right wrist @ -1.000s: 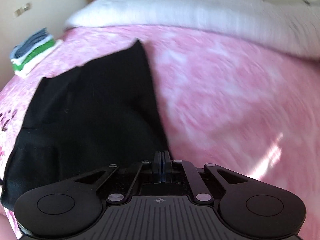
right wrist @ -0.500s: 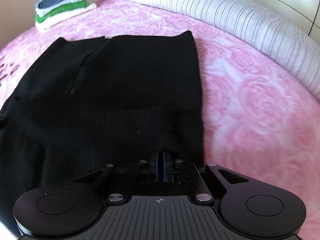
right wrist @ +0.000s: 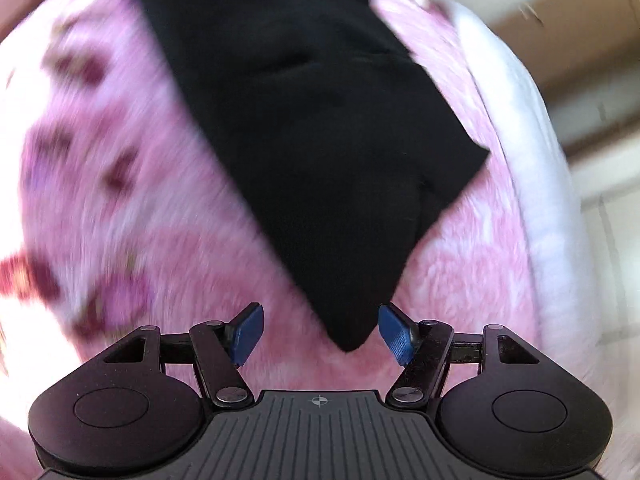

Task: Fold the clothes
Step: 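Lift the folded skirt with both grippers and fold it over again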

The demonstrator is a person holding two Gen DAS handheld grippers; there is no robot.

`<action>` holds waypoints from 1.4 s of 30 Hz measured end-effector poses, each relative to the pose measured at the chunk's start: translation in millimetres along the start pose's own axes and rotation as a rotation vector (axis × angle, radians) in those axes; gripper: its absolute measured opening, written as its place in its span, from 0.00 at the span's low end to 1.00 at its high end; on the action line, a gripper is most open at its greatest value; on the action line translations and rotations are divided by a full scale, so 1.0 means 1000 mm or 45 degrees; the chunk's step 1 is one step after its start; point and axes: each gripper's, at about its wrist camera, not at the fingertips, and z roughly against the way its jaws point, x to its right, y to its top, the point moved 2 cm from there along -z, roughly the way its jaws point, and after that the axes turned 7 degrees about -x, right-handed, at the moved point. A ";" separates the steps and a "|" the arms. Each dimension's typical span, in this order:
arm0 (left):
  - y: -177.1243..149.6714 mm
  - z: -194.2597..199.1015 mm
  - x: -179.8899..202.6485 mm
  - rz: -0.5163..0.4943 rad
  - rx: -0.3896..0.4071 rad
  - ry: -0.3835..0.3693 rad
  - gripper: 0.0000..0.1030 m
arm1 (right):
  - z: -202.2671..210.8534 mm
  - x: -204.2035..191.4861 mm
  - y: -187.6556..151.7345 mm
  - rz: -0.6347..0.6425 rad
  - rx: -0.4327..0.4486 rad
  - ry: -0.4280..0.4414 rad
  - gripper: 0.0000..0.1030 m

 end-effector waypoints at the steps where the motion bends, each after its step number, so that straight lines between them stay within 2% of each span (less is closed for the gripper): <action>1: 0.000 -0.004 0.005 -0.071 0.010 0.051 0.34 | -0.002 -0.006 -0.002 0.053 0.008 -0.030 0.64; 8: -0.017 -0.032 0.029 -0.530 0.085 0.288 0.39 | -0.009 -0.027 -0.020 0.449 0.186 -0.181 0.64; 12: -0.021 -0.039 0.028 -0.614 0.112 0.329 0.39 | -0.021 -0.026 -0.024 0.574 0.202 -0.280 0.60; 14: -0.021 -0.044 0.026 -0.654 0.127 0.342 0.39 | -0.033 -0.020 -0.019 0.598 0.196 -0.316 0.47; 18: -0.026 -0.055 0.018 -0.765 0.185 0.358 0.35 | -0.067 -0.015 -0.014 0.649 0.199 -0.358 0.39; 20: -0.025 -0.050 0.026 -0.765 0.193 0.326 0.25 | -0.072 -0.011 -0.019 0.660 0.209 -0.337 0.25; 23: -0.022 -0.047 0.020 -0.736 0.197 0.251 0.17 | -0.078 -0.006 -0.016 0.668 0.215 -0.302 0.15; 26: -0.016 -0.040 0.010 -0.681 0.204 0.156 0.15 | -0.072 -0.001 -0.015 0.645 0.208 -0.257 0.13; 30: -0.017 -0.024 0.006 -0.680 0.223 0.066 0.15 | -0.053 0.005 -0.013 0.620 0.215 -0.190 0.11; 34: -0.028 -0.004 0.018 -0.647 0.213 -0.027 0.14 | -0.027 0.000 -0.019 0.606 0.222 -0.103 0.11; 37: -0.038 0.021 0.034 -0.618 0.193 -0.135 0.14 | -0.001 -0.019 -0.035 0.604 0.205 -0.006 0.11; 42: -0.054 0.067 0.062 -0.557 0.157 -0.365 0.14 | 0.050 -0.043 -0.058 0.568 0.133 0.230 0.11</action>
